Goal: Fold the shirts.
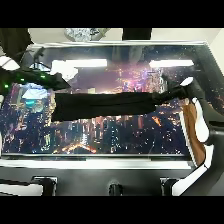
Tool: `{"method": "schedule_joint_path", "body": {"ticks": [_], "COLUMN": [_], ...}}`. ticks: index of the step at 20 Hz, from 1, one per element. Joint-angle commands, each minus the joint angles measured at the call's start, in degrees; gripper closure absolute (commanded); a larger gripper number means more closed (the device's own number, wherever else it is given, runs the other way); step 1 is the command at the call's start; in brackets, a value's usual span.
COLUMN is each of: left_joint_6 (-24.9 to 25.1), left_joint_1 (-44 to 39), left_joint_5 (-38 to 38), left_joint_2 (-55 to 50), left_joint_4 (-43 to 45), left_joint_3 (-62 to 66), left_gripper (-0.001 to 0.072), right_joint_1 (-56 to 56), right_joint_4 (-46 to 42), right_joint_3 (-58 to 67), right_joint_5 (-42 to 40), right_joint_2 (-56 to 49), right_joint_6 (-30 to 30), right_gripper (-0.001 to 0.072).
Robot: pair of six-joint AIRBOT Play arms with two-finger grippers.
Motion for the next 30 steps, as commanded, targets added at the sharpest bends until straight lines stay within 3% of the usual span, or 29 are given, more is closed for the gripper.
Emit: {"method": "schedule_joint_path", "body": {"ticks": [1, 6, 9, 13, 15, 17, 20, 25, 30], "left_joint_6": [0.0, -4.8, -4.8, -4.6, -1.5, 4.7, 4.6, 0.7, 0.7], "left_joint_1": [-8.5, -21.2, -25.7, -31.5, -34.8, -35.0, -29.7, -10.9, 6.2], "left_joint_5": [7.5, 21.2, 27.8, 28.2, 29.0, 31.1, 32.8, 28.4, 23.7], "left_joint_2": [-0.9, -5.6, -10.5, -17.6, -20.3, -21.0, -16.0, 1.7, 15.9], "left_joint_4": [0.0, -3.8, -14.3, -27.7, -34.5, -40.3, -35.8, -15.7, -13.1], "left_joint_3": [-4.5, -11.3, -11.3, -11.3, -11.3, -11.3, -11.3, -11.3, -11.4], "left_gripper": [0.0669, 0.0676, 0.0677, 0.0677, 0.0677, 0.0679, 0.0681, 0.068, 0.0679], "right_joint_1": [0.7, 4.7, 7.3, 7.7, 7.7, 7.7, 9.5, 22.2, 34.3], "right_joint_4": [2.4, -0.6, -2.3, -4.5, -5.0, -5.1, -4.4, 2.3, 15.9], "right_joint_3": [0.0, 0.0, 0.0, 0.0, 0.0, 0.0, 0.0, 0.0, 0.0], "right_joint_5": [3.4, 8.7, 10.4, 10.1, 9.8, 8.4, 4.4, -8.4, -22.1], "right_joint_2": [8.4, 25.8, 34.2, 41.2, 42.0, 41.5, 38.6, 26.9, 11.4], "right_joint_6": [-2.3, -1.1, 1.6, 4.5, 4.7, 4.7, 4.7, 5.1, 5.1], "right_gripper": [0.0674, 0.0674, 0.0673, 0.0672, 0.0672, 0.0672, 0.0672, 0.0671, 0.0669]}}
